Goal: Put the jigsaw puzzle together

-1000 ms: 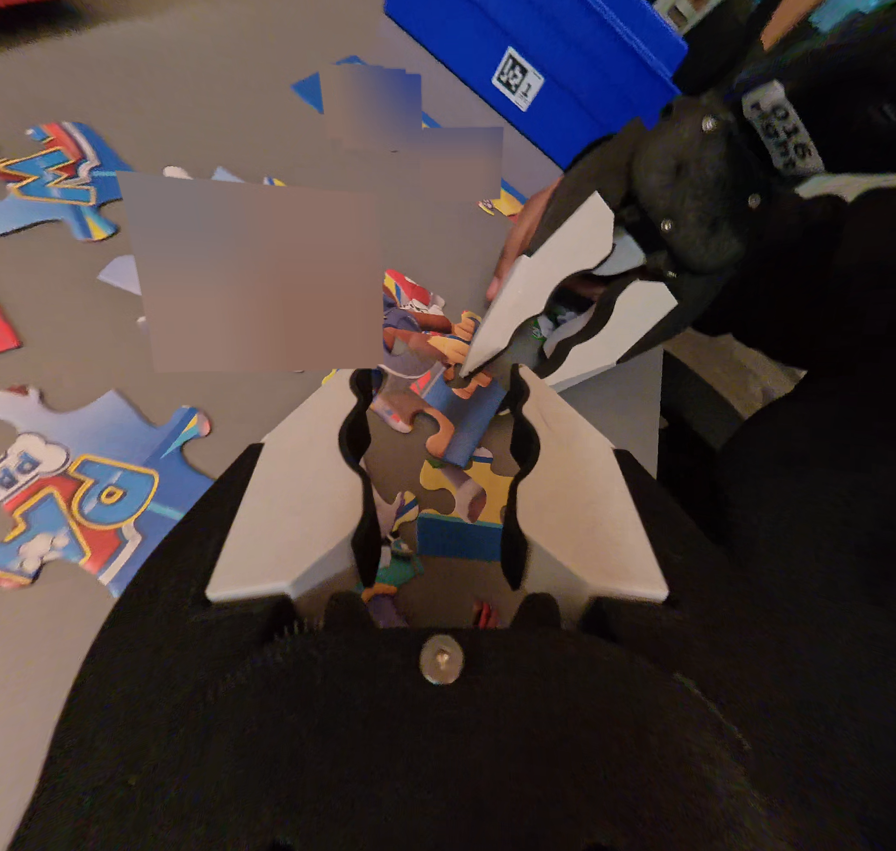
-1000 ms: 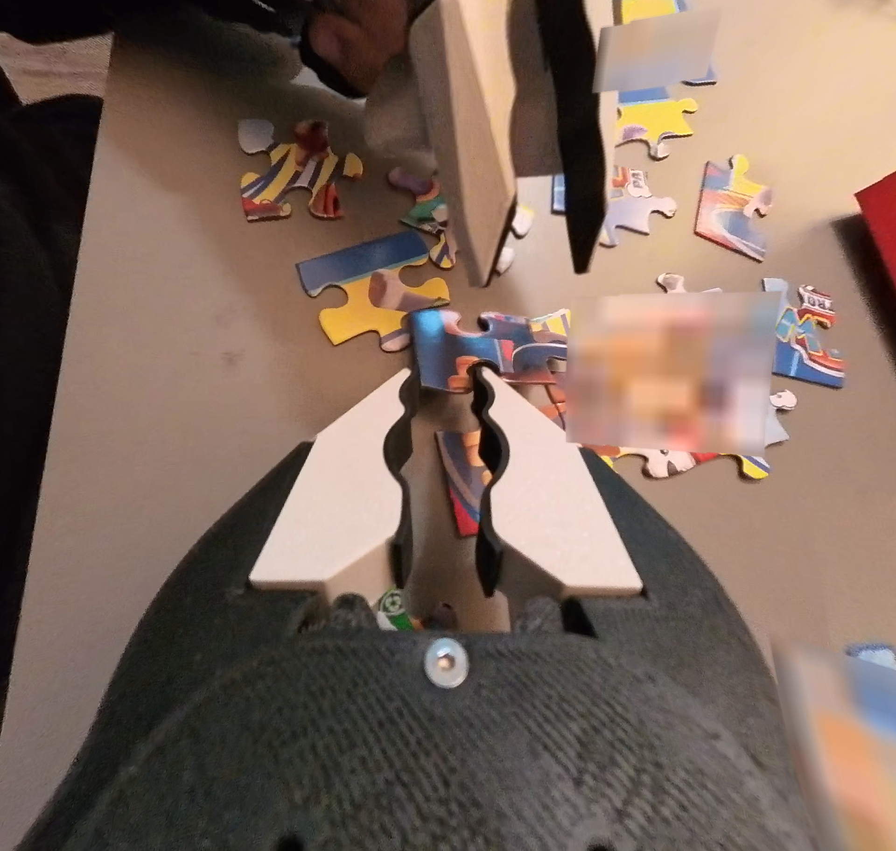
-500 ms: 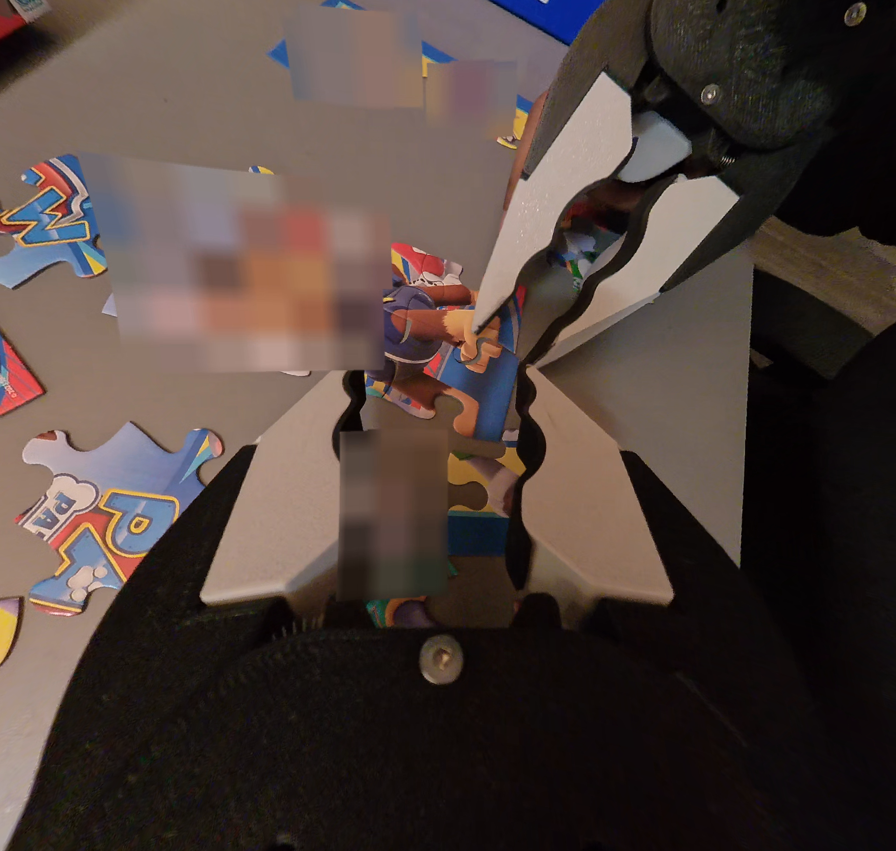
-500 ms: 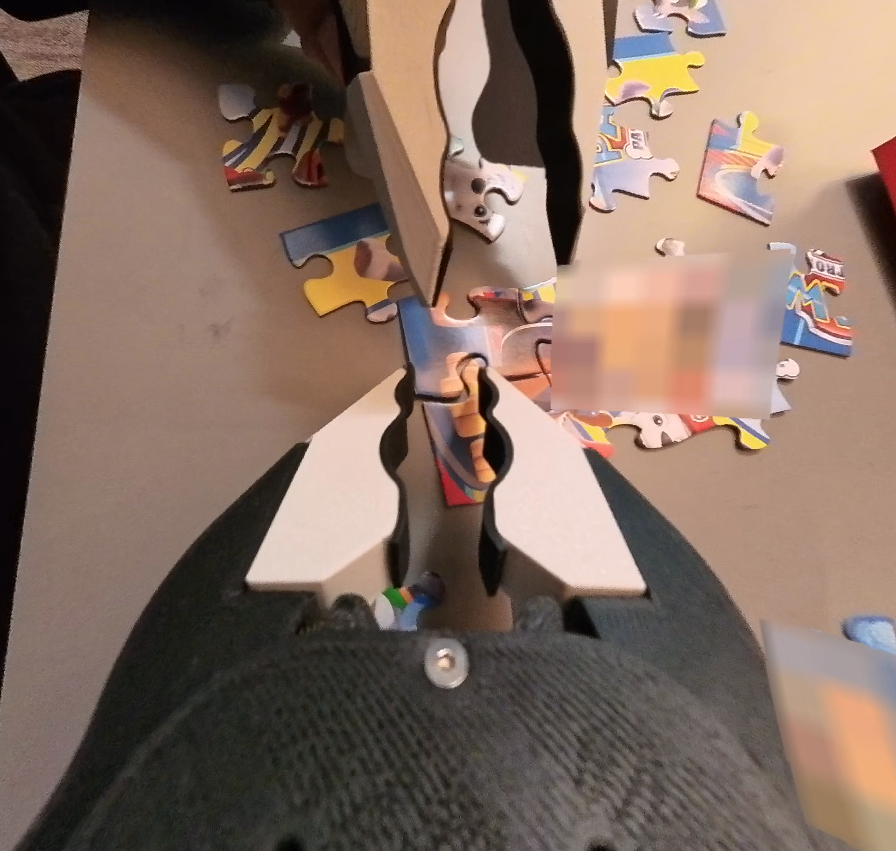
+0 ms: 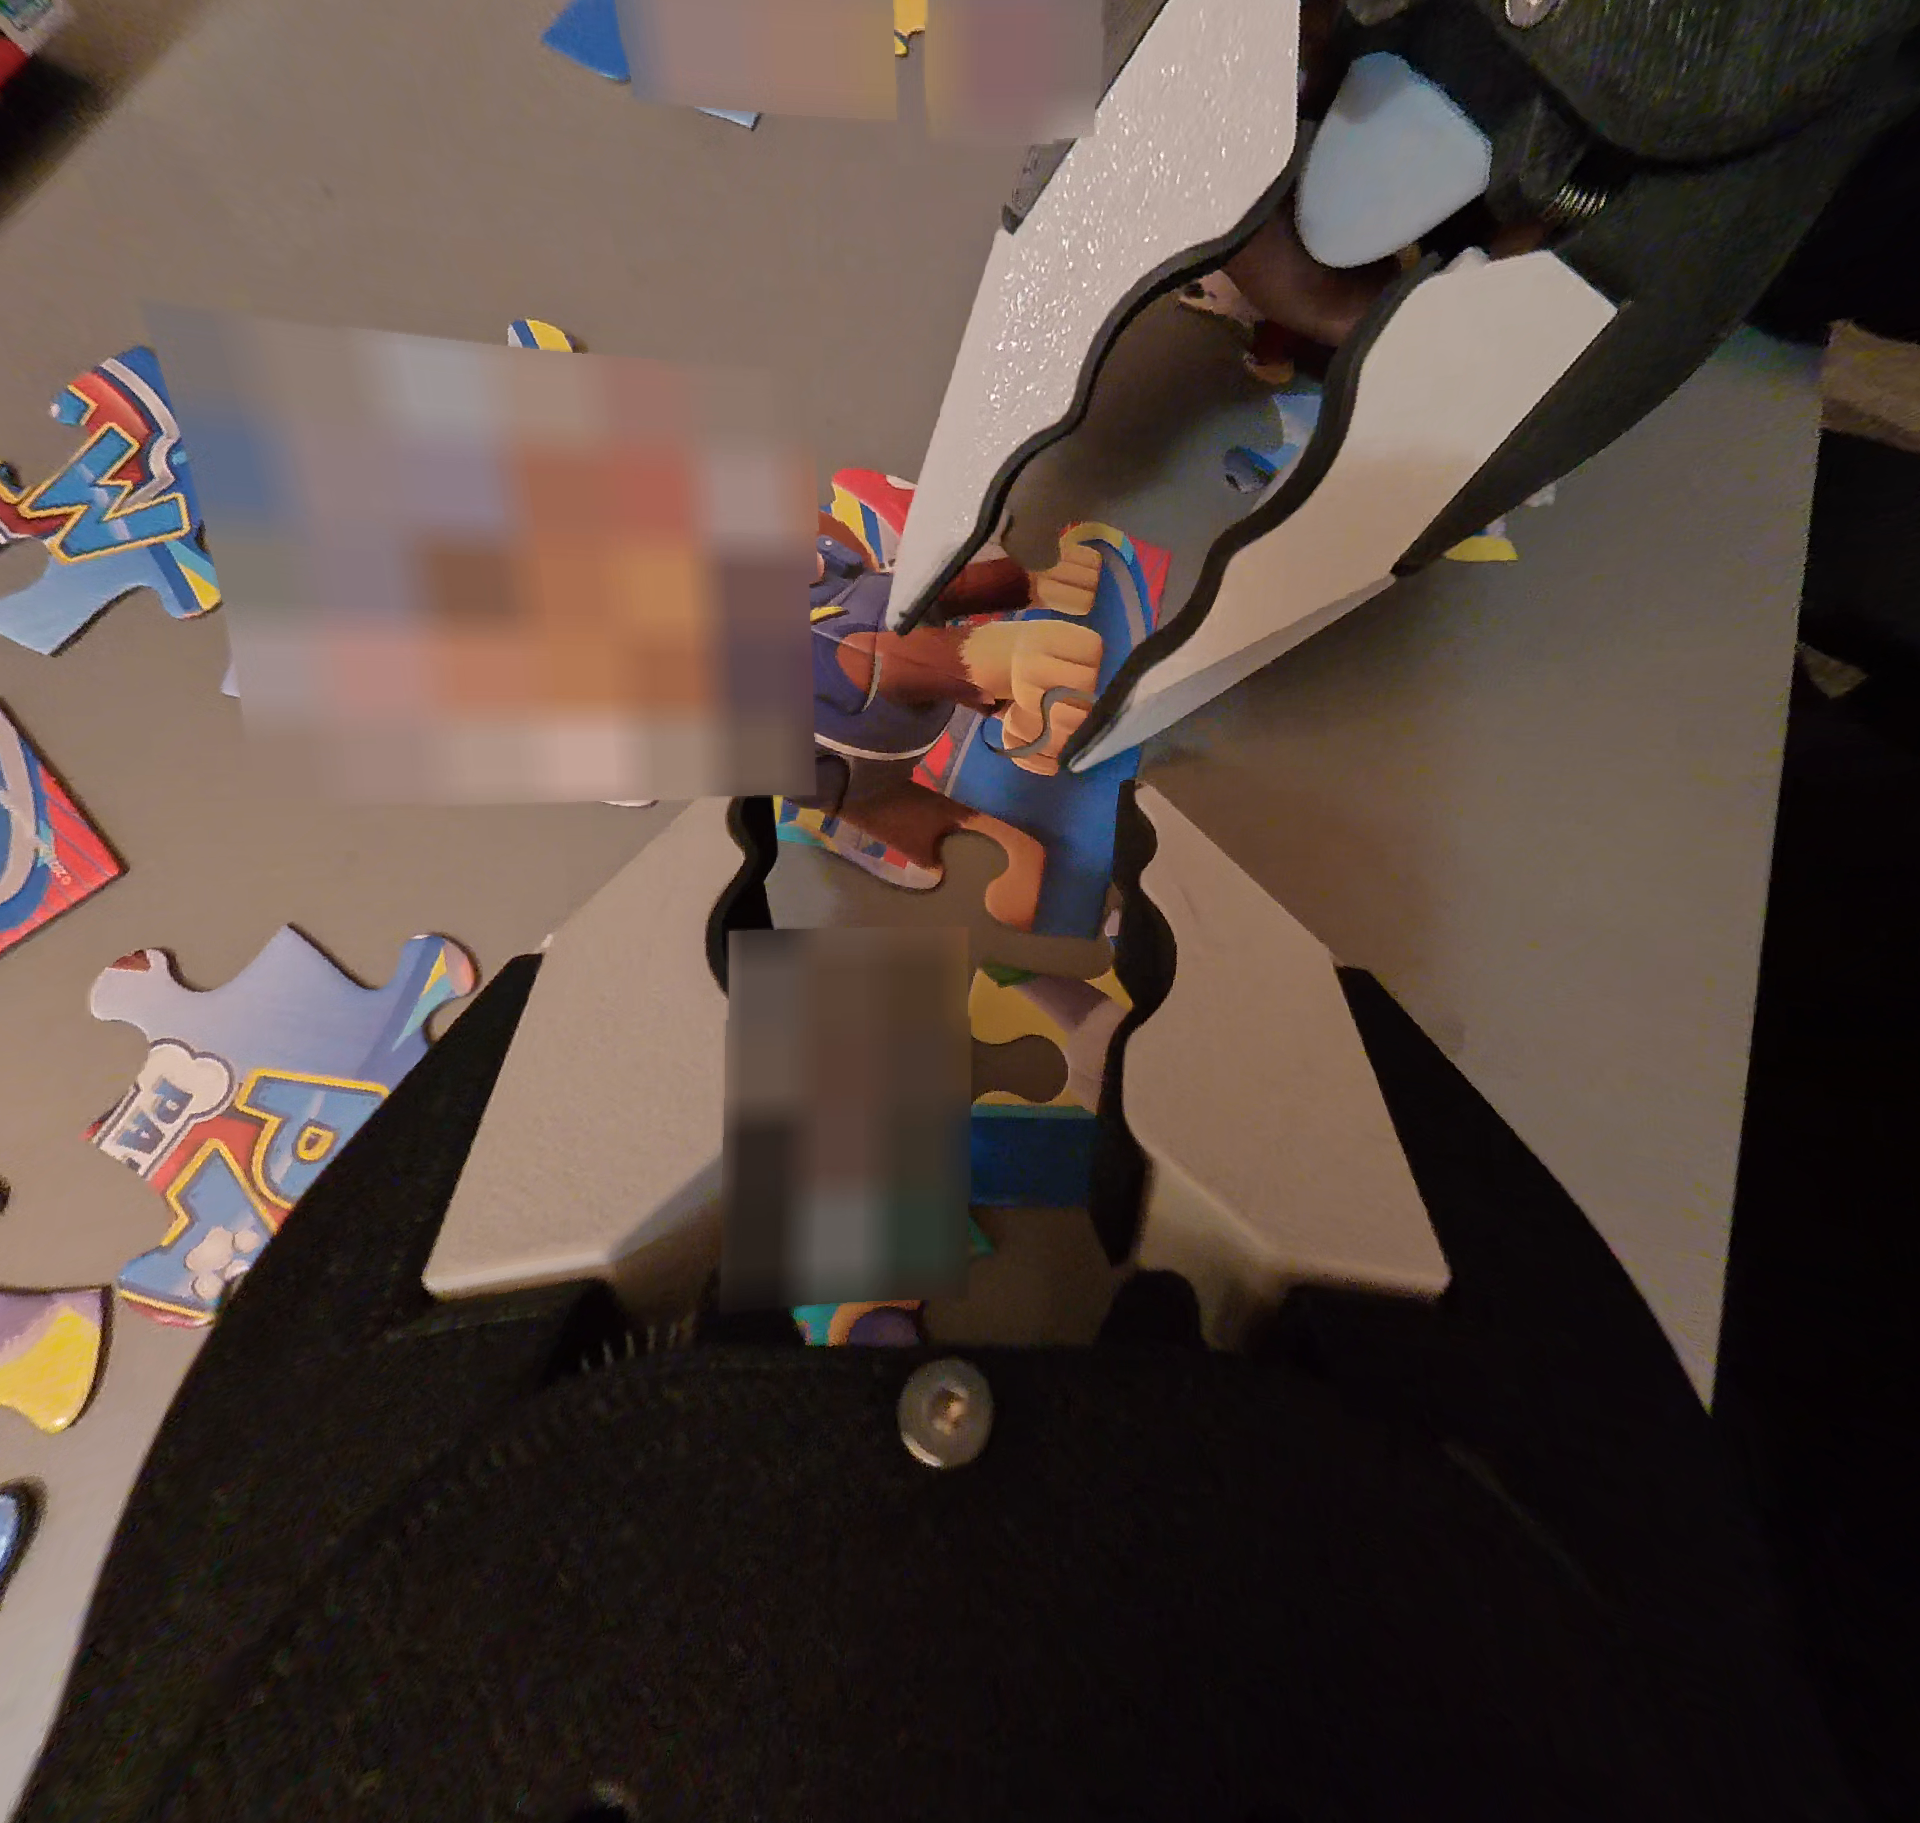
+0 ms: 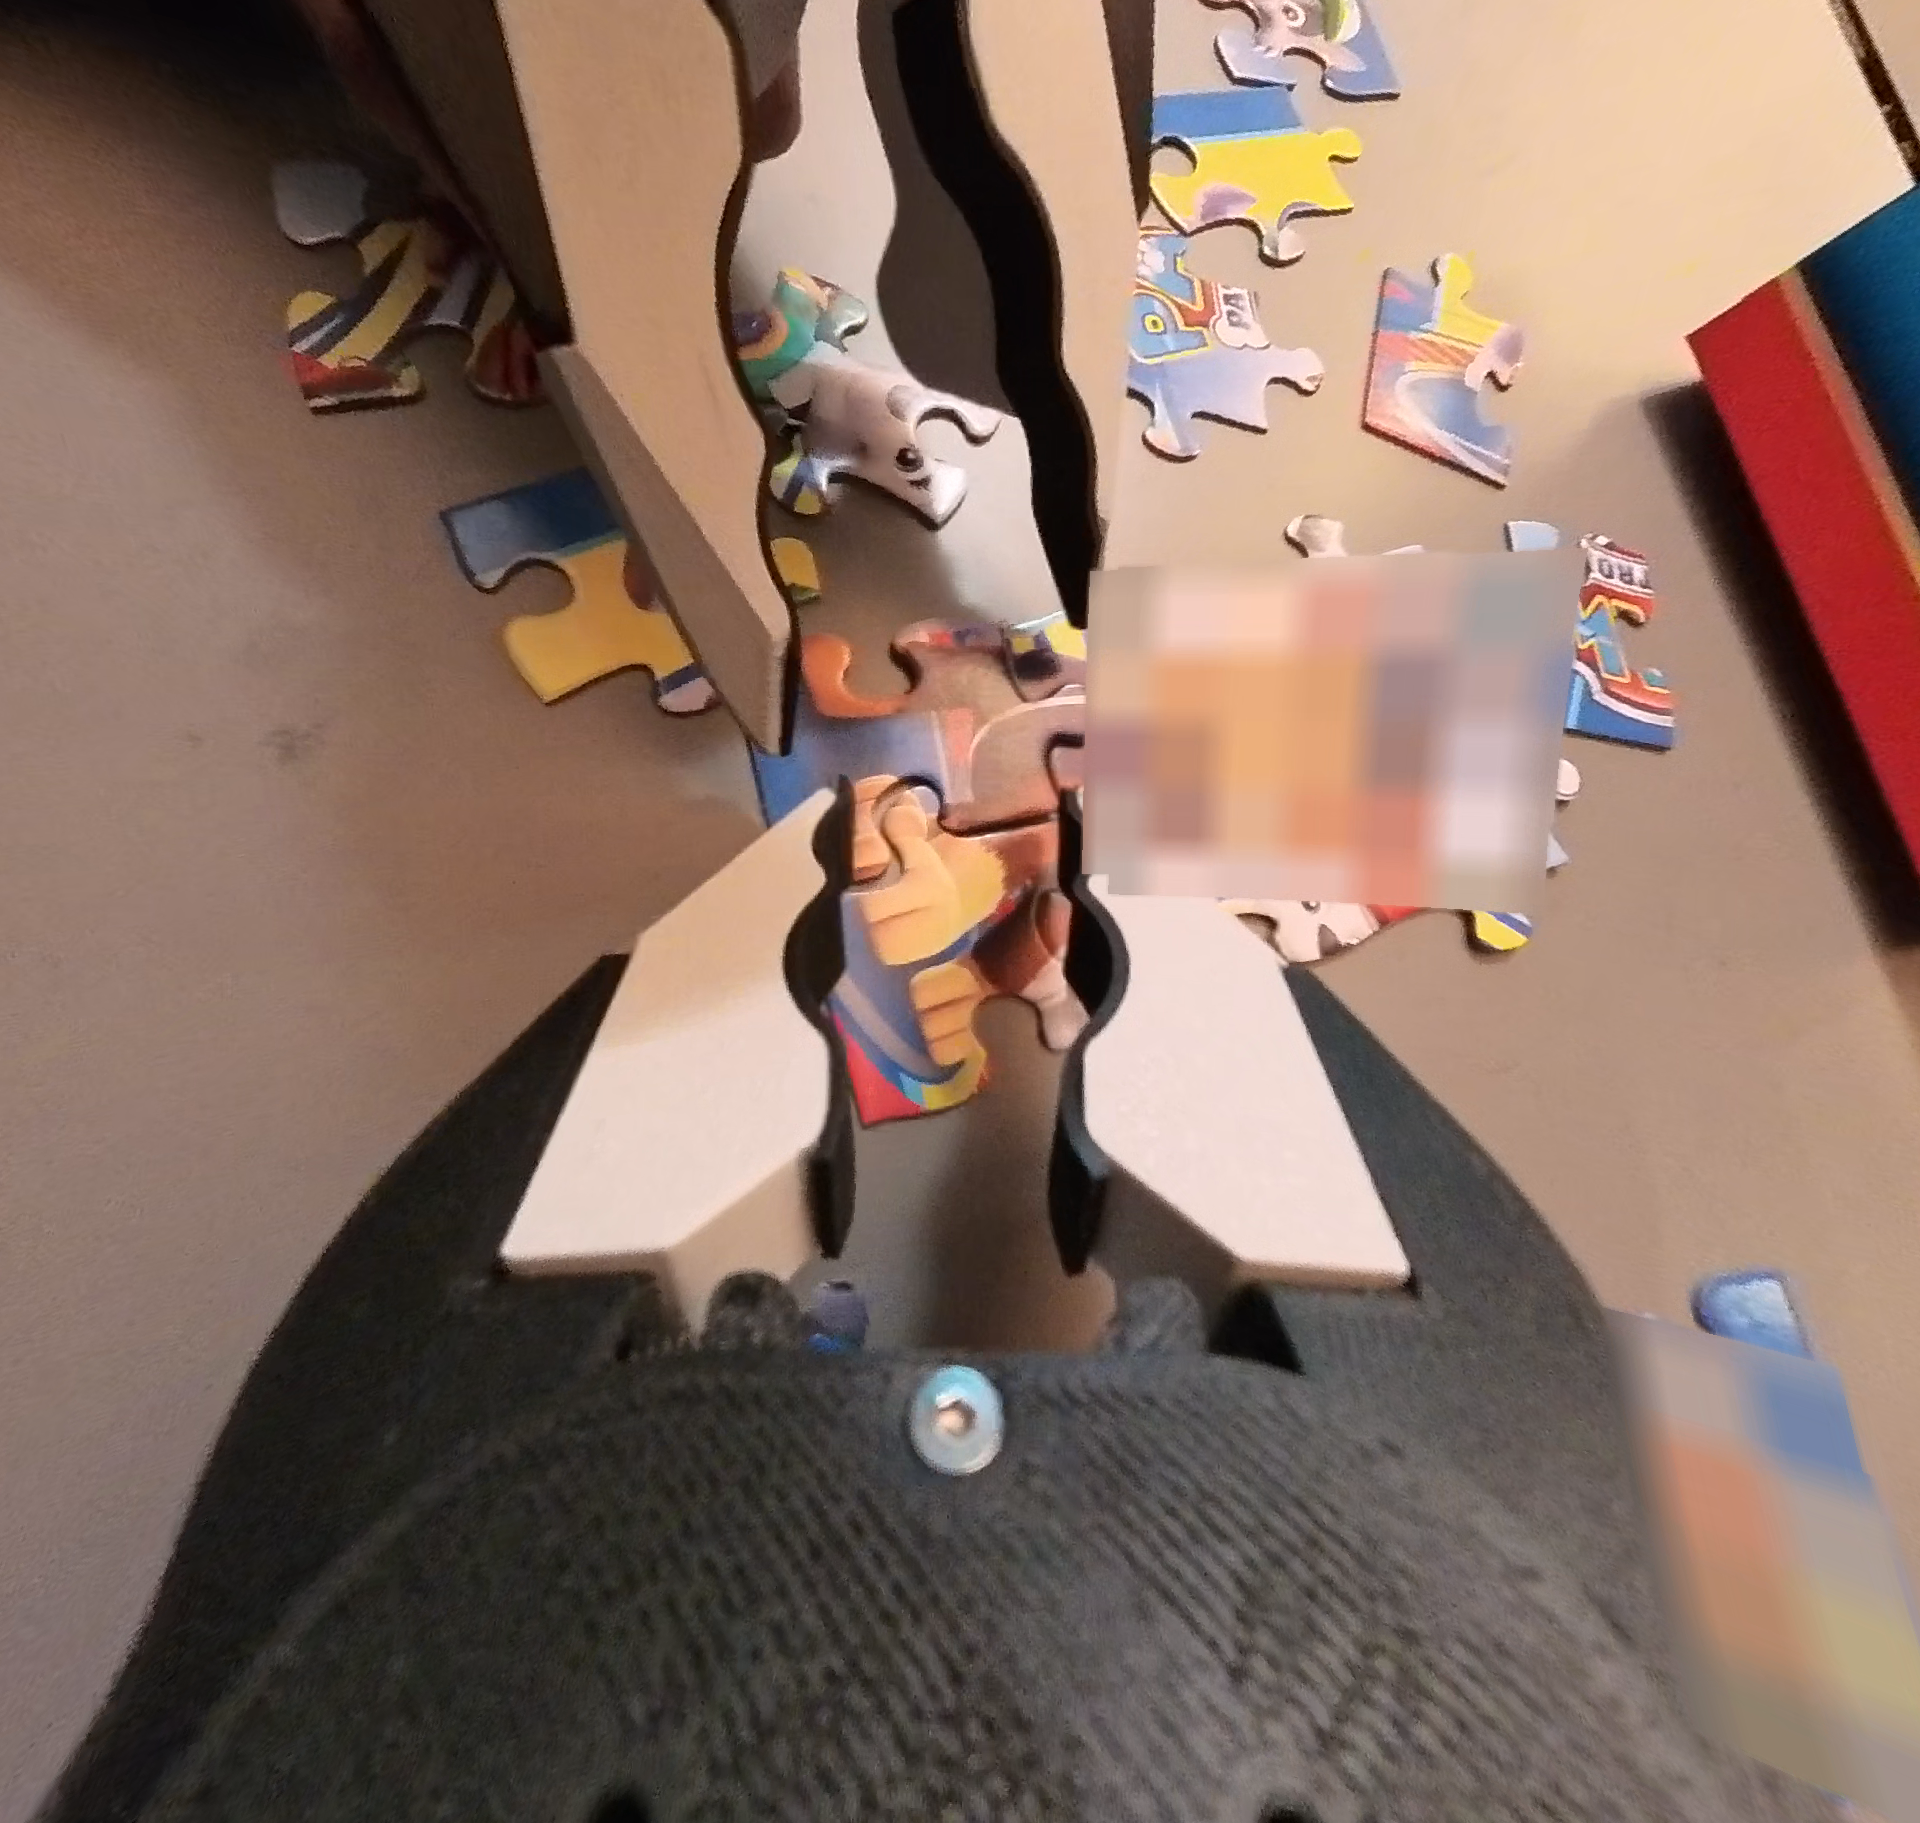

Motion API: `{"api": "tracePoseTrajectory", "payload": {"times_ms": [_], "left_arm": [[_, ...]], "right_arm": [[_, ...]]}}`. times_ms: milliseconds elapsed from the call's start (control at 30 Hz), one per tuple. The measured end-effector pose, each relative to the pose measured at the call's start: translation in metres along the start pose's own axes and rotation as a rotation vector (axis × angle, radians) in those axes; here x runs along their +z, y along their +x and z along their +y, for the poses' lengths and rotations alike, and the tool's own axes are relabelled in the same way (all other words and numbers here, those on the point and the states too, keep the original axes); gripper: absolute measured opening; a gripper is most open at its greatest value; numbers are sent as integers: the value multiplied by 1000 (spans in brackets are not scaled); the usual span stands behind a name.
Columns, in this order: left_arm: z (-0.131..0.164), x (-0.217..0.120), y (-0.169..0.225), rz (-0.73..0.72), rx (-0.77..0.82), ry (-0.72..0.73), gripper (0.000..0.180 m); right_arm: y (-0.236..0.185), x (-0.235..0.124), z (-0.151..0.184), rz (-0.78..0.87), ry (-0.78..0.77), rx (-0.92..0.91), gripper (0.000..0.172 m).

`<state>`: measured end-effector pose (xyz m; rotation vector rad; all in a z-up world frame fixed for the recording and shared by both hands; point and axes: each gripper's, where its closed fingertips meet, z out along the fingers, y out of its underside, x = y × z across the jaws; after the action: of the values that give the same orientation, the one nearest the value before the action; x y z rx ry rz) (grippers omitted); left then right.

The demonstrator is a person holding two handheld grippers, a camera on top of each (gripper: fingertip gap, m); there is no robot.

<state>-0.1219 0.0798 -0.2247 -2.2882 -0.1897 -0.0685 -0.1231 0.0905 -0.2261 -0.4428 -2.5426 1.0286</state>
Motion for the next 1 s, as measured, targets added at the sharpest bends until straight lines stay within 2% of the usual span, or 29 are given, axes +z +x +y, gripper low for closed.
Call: {"api": "tracePoseTrajectory", "payload": {"times_ms": [300,433,700,833,1000], "left_arm": [[0,2,2,16,-10,9,63],[3,2,4,26,-6,-1,64],[1,-2,6,48,-18,11,63],[2,-6,8,99,-56,39,63],[2,-6,6,86,-38,39,63]], "right_arm": [[5,0,1,7,-6,-11,33],[-11,-5,-10,-86,64,12,36],[-20,-6,-8,-132,65,-16,44],[-16,-1,-3,-95,31,-53,44],[-14,1,-3,-83,24,-64,43]]}}
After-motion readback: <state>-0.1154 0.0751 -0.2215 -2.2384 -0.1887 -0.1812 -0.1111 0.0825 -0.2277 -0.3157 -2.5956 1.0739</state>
